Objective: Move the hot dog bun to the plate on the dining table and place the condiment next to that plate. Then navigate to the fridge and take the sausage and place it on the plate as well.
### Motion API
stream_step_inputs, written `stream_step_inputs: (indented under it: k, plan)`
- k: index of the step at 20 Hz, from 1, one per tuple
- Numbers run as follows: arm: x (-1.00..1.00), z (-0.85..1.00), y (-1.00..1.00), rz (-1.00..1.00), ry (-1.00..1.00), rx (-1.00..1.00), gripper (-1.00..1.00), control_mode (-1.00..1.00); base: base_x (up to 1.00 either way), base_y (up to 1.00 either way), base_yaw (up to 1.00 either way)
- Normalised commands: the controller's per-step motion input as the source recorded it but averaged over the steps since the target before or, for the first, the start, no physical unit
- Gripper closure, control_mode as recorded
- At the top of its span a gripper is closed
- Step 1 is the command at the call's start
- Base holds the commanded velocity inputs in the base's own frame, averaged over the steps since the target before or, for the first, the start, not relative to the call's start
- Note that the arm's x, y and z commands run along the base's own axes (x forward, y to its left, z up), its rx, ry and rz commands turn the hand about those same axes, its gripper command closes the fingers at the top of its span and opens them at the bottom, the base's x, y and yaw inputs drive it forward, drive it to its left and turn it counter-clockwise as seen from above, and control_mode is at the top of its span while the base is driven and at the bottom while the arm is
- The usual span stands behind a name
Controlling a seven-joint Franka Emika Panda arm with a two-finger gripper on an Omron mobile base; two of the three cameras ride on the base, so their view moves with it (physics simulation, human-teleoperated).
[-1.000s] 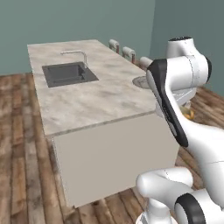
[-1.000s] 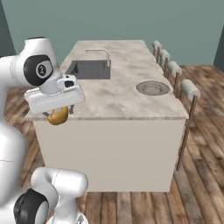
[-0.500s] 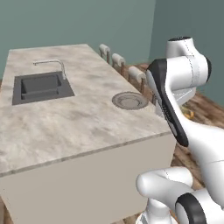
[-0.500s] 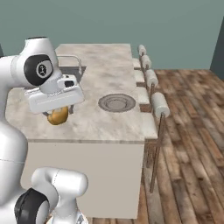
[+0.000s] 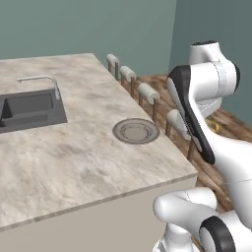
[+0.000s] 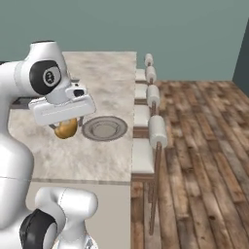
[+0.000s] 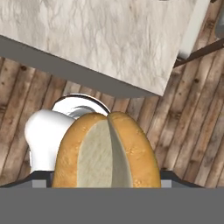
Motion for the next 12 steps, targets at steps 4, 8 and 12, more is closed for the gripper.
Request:
stream_step_inputs:
  k: [4, 8, 12]
  plan:
    - [0.0, 0.0, 0.0, 0.0, 0.0, 0.0, 1.0, 1.0, 0.67, -0.02, 0.14]
    - [0.44, -0.11, 0.0, 0.09, 0.0, 0.0, 1.0, -1.0, 0.19, 0.0, 0.03]
    - [0.84, -0.16, 0.0, 0.17, 0.05, 0.0, 1.0, -1.0, 0.0, 0.0, 0.0]
